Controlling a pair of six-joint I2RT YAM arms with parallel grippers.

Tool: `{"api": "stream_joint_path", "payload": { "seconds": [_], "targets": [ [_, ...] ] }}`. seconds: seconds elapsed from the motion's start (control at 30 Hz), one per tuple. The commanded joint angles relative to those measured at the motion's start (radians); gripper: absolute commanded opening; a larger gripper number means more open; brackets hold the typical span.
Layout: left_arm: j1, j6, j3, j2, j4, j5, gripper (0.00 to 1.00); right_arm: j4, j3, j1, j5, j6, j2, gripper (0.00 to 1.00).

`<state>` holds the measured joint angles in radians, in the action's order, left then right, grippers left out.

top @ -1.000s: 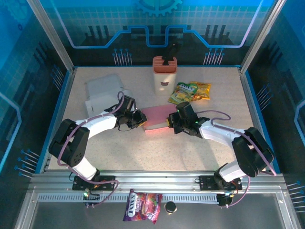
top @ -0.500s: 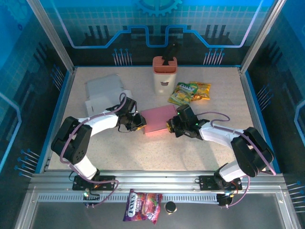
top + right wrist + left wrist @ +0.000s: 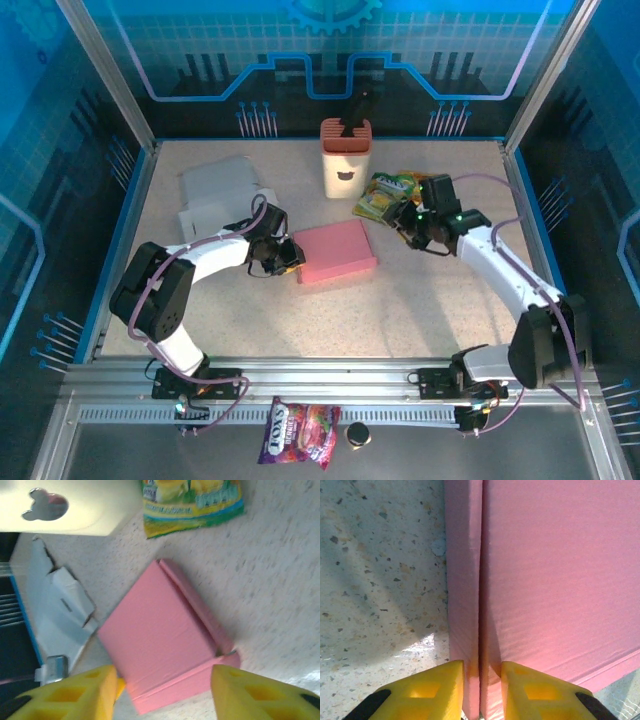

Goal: Fold the paper box

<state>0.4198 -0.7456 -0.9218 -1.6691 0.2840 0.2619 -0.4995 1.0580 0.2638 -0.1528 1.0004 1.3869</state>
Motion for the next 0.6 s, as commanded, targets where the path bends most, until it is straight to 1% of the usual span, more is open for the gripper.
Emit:
{"api": "stream_joint_path", "payload": {
  "seconds": [0.0, 0.1, 0.2, 0.27, 0.43, 0.5, 0.57],
  "targets": [
    [-0.004, 0.04, -0.028, -0.011, 0.037, -0.011, 0.27, -0.112, 0.093, -0.024, -0.111, -0.335, 0.151, 0.46],
    [-0.005, 0.054, -0.032, -0.017, 0.039, -0.009, 0.27, -0.178, 0.196, -0.007, -0.142, -0.452, 0.278, 0.44],
    [-0.005, 0.058, -0.034, -0.021, 0.04, -0.01, 0.26, -0.222, 0.264, 0.014, -0.153, -0.535, 0.378, 0.5],
    [-0.005, 0.058, -0.036, -0.024, 0.038, -0.009, 0.27, -0.229, 0.283, 0.022, -0.158, -0.577, 0.425, 0.54],
    [-0.006, 0.069, -0.047, -0.035, 0.048, -0.011, 0.27, -0.242, 0.303, 0.032, -0.171, -0.643, 0.514, 0.56],
    [-0.005, 0.072, -0.048, -0.038, 0.051, -0.011, 0.27, -0.232, 0.303, 0.04, -0.191, -0.661, 0.535, 0.55],
    [-0.004, 0.076, -0.05, -0.041, 0.053, -0.01, 0.27, -0.225, 0.303, 0.054, -0.193, -0.668, 0.555, 0.49]
  ]
}}
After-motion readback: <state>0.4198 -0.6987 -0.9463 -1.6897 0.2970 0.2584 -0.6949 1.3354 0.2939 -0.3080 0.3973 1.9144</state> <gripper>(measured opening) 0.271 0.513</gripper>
